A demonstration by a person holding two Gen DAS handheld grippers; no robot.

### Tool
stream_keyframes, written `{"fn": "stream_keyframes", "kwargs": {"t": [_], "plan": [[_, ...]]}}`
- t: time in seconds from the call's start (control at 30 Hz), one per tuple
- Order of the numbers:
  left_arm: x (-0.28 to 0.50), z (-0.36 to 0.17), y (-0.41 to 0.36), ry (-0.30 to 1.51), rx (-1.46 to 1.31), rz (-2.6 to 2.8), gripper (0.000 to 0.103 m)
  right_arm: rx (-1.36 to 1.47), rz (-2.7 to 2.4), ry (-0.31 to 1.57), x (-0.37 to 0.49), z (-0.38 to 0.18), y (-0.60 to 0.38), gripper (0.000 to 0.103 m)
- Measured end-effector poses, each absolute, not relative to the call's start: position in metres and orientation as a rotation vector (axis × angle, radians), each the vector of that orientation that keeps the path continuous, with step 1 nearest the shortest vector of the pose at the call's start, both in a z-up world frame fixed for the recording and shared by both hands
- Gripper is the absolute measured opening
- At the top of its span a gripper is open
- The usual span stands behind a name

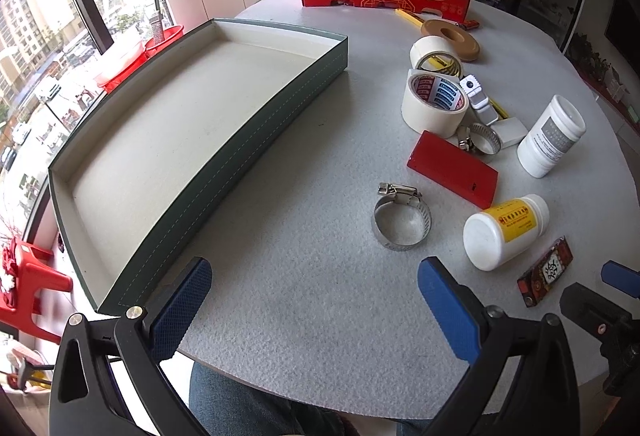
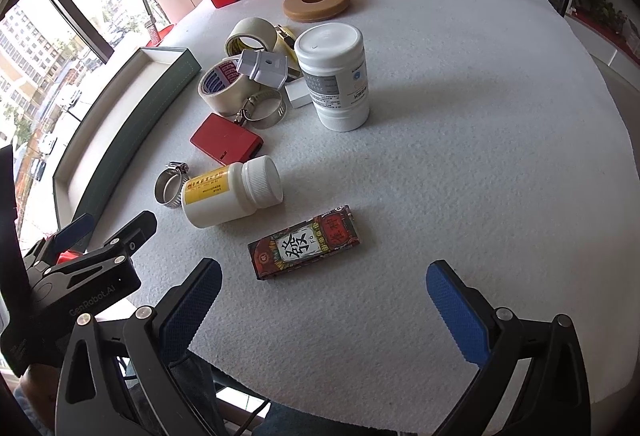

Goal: Organize rigid objects
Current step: 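Move the right tool toward the printed box while the left tool approaches the hose clamp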

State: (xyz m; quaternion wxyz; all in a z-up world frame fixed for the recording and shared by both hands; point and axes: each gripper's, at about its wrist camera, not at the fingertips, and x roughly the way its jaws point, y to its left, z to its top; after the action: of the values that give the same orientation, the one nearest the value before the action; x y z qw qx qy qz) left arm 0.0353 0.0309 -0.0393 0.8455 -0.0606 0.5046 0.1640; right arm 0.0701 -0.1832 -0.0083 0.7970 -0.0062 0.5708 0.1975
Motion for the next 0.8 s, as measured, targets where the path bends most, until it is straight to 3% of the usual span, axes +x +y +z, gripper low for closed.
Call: {"fn": "stream_keyframes", "kwargs": {"t": [0.8], "plan": [[0.083,-0.057,0.016,1.060,-0.048,0.287,0.103,-0.083,0.434,1.215,0.075,-0.010,-0.173,0.103]]}}
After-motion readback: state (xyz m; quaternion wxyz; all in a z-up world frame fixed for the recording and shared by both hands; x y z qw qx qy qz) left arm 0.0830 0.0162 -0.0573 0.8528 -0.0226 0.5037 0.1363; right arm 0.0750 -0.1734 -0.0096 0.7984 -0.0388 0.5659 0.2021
